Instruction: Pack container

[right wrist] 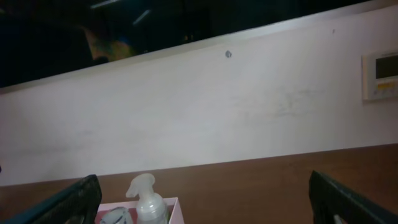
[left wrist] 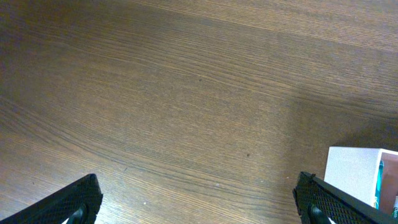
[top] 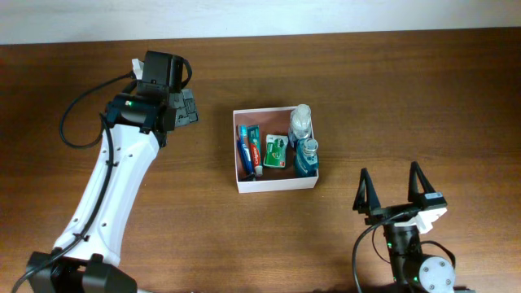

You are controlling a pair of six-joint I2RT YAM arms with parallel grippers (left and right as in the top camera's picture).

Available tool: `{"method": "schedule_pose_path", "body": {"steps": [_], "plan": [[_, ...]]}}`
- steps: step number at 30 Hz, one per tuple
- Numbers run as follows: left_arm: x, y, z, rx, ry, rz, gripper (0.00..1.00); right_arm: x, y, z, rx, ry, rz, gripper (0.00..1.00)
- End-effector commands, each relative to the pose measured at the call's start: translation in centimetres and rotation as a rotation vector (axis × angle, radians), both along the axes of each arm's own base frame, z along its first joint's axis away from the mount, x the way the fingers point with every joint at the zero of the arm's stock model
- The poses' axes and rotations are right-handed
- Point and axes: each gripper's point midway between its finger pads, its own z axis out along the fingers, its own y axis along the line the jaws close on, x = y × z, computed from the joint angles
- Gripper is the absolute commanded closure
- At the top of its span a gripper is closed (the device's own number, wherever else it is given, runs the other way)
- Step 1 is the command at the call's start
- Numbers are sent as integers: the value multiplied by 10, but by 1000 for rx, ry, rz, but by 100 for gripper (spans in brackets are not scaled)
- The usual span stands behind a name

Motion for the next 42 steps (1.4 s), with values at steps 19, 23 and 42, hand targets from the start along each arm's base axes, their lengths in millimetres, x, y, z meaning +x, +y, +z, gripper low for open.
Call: {"method": "schedule_pose_path", "body": {"steps": [19, 23, 42], "plan": [[0, 1, 5, 4, -11, 3, 1, 7, 2, -59, -269, 169, -8, 2], [0, 1, 5, 4, -11, 3, 1, 7, 1, -77, -280, 240, -1, 2], [0, 1, 5, 4, -11, 3, 1, 7, 1, -86, -286, 277, 3, 2]]}}
